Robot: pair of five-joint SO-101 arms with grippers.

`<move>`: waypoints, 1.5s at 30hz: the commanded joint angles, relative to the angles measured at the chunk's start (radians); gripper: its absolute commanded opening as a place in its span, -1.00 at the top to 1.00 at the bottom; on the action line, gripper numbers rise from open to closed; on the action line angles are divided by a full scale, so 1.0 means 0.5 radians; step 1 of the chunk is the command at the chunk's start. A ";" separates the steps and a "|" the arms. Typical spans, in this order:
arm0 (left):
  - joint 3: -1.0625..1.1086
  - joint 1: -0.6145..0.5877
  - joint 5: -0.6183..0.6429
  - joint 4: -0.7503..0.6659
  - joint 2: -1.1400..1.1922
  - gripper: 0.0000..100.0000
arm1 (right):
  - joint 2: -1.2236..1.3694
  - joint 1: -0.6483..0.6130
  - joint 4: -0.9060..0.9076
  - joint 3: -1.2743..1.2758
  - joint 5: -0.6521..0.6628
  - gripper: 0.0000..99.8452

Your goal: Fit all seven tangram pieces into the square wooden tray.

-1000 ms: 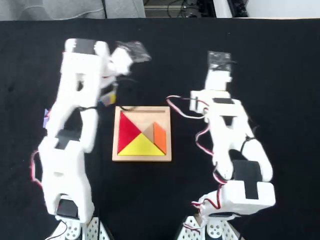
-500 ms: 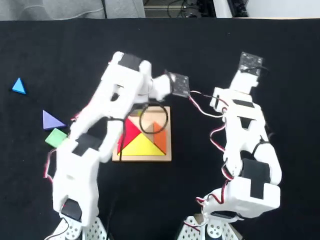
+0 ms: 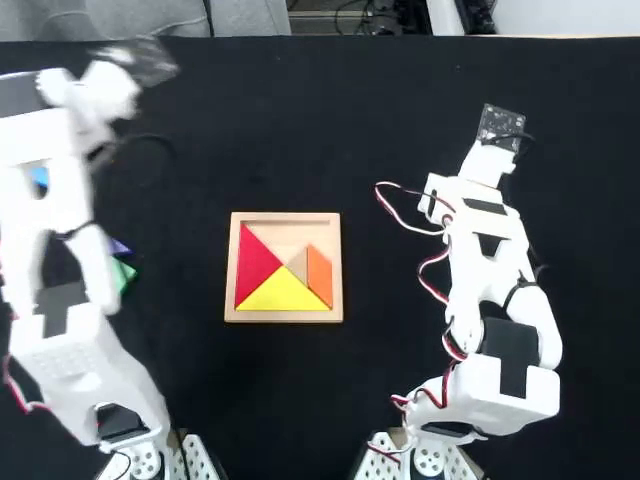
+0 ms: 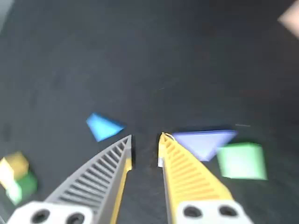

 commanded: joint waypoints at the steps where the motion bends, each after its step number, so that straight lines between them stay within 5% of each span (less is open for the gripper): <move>1: -0.091 -0.468 0.497 -0.733 0.227 0.79 | -0.020 -0.083 -0.034 -0.121 -0.012 0.96; 4: -0.091 -0.652 0.988 -1.215 0.555 0.79 | -0.020 -0.120 -0.034 -0.121 -0.012 0.96; 9: -0.121 -0.704 1.461 -1.697 1.071 0.79 | -0.017 -0.123 -0.034 -0.118 -0.012 0.96; 14: -0.339 -0.658 1.774 -1.820 1.295 0.79 | 0.075 -0.120 -0.034 -0.167 -0.012 0.96; 21: -0.634 -0.582 1.817 -1.789 1.528 0.79 | 0.137 -0.123 -0.021 -0.222 -0.012 0.96; 27: -0.756 -0.425 1.811 -1.452 1.608 0.79 | 0.137 -0.123 -0.021 -0.222 -0.012 0.96; 42: -1.229 -0.321 1.648 0.255 1.633 0.80 | 0.137 -0.123 -0.018 -0.238 -0.012 0.96; 45: -1.192 -0.342 1.645 0.261 1.596 0.80 | 0.137 -0.123 -0.018 -0.238 -0.012 0.96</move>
